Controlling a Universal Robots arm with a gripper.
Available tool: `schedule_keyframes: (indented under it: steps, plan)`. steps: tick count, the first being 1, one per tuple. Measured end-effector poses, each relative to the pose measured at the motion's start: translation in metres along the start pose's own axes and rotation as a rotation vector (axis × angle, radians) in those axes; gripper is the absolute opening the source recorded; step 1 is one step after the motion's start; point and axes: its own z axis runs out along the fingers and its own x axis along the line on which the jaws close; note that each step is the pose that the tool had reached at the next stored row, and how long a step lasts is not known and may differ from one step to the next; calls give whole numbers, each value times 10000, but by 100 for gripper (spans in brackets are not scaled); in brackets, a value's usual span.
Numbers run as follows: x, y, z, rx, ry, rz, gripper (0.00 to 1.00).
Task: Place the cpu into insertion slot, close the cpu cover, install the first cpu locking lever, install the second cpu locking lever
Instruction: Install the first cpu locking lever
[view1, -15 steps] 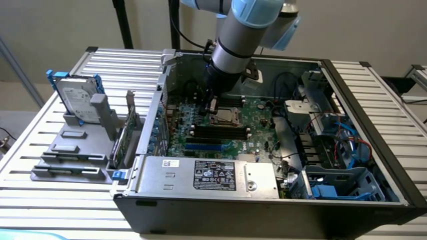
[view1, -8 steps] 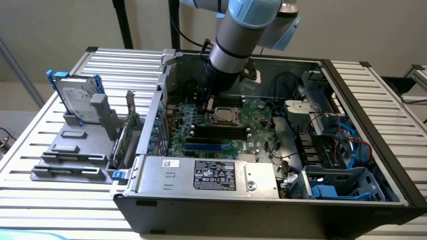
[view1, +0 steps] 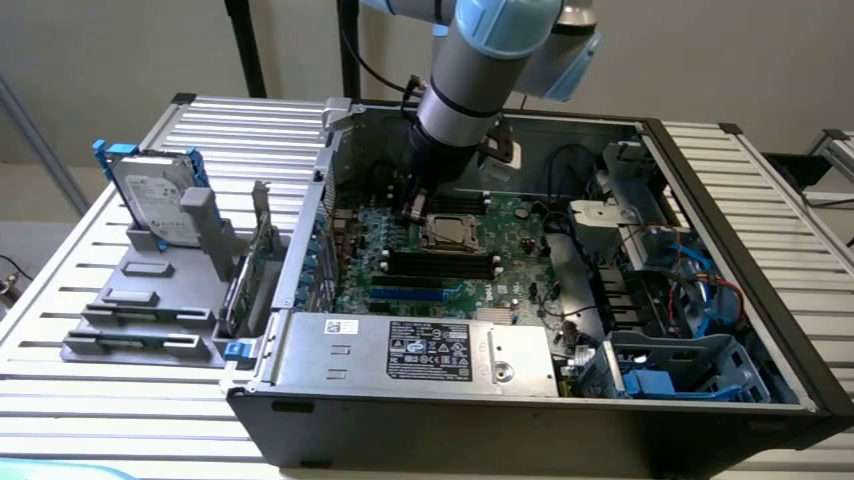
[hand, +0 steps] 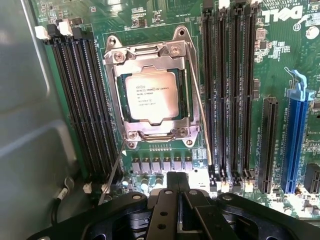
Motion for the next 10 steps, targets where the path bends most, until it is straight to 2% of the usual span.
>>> schedule_keyframes:
  steps: [4,10]
  plan:
    - [0,-1,0,-12,80,293,11]
    - [0,-3,-2,-27,238,760,11]
